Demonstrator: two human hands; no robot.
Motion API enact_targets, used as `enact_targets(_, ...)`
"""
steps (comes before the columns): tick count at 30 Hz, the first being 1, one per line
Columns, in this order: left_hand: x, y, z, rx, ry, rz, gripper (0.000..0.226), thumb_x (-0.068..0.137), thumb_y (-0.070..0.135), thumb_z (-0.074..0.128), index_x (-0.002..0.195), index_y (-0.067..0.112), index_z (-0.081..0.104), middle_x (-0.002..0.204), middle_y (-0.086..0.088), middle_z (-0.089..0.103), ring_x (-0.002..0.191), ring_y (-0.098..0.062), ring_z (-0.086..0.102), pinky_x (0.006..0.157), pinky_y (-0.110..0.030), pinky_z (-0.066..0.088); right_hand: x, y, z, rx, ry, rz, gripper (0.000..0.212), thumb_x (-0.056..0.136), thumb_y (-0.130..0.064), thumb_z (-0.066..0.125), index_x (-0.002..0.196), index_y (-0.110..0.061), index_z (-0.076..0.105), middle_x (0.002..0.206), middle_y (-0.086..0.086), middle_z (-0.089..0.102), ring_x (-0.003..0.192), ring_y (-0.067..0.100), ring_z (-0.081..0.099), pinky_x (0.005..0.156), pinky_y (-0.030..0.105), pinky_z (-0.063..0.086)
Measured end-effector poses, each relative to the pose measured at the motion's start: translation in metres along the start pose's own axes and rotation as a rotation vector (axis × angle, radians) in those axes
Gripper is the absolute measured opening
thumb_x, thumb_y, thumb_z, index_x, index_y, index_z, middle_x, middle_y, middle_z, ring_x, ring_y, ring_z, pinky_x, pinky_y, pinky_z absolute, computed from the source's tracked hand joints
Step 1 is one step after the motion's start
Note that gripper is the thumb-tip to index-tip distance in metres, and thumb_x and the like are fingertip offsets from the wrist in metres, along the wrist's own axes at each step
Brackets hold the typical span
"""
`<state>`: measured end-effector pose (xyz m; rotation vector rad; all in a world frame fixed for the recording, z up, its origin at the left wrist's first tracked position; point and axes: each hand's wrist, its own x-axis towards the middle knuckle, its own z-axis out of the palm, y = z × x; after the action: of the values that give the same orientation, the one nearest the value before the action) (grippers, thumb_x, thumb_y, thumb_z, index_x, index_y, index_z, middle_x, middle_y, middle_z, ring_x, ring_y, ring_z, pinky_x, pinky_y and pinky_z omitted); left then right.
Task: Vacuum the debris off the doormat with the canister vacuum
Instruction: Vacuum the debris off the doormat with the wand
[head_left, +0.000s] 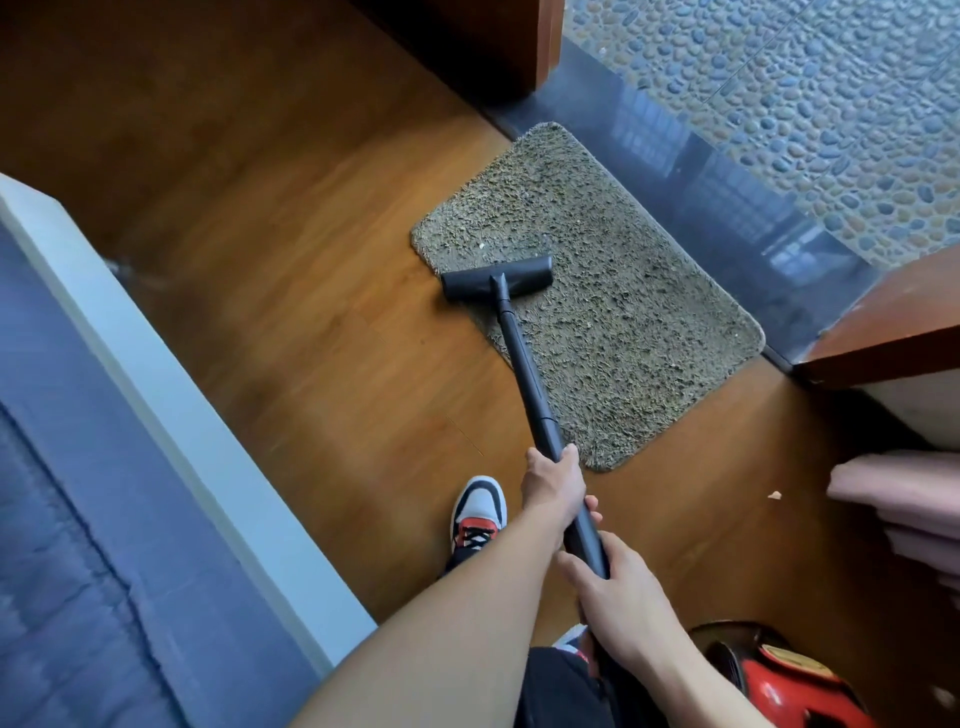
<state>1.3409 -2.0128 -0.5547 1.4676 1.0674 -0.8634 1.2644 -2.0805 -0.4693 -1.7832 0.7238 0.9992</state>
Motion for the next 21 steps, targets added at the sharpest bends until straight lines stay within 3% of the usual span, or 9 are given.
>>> enact_targets(4,-0.006,-0.014,-0.004,0.024,-0.003,-0.004,0.022,0.103,0.034,0.044,0.117,0.017,0.04,0.077,-0.008,0.052,0.043,-0.013,0.05,0.039,-0.023,0.047,-0.009,0.013,0.009,0.056,-0.021,0.006,0.012,0.098,-0.028,0.054,0.1,-0.017,0.054,0.065,0.008,0.063,0.035,0.023,0.057,0.038,0.027,0.044)
enact_targets(13,0.008,0.001,-0.011,0.067,0.017,0.032,0.029,0.102,0.034,0.045,0.121,0.013,0.042,0.077,-0.007,0.053,0.044,-0.015,0.053,0.042,-0.025,0.048,0.004,-0.003,0.015,0.124,-0.004,0.016,0.016,0.096,-0.029,0.057,0.094,-0.013,0.054,0.06,0.006,0.059,0.038,0.026,0.056,0.04,0.031,0.046)
enact_targets(17,0.024,0.015,-0.017,0.11,0.022,0.035,0.03,0.102,0.036,0.044,0.123,0.014,0.039,0.075,-0.006,0.054,0.044,-0.014,0.053,0.045,-0.027,0.051,0.019,-0.014,0.02,0.098,0.018,0.016,0.018,0.094,-0.035,0.059,0.09,-0.018,0.056,0.064,0.003,0.061,0.047,0.022,0.059,0.053,0.04,0.055)
enact_targets(21,0.041,0.035,-0.023,0.13,0.025,0.052,0.032,0.102,0.036,0.044,0.123,0.012,0.041,0.071,-0.006,0.054,0.042,-0.015,0.053,0.046,-0.028,0.05,0.033,-0.036,0.023,0.175,0.005,0.022,0.014,0.096,-0.029,0.057,0.09,-0.017,0.053,0.06,0.004,0.057,0.038,0.024,0.055,0.04,0.031,0.046)
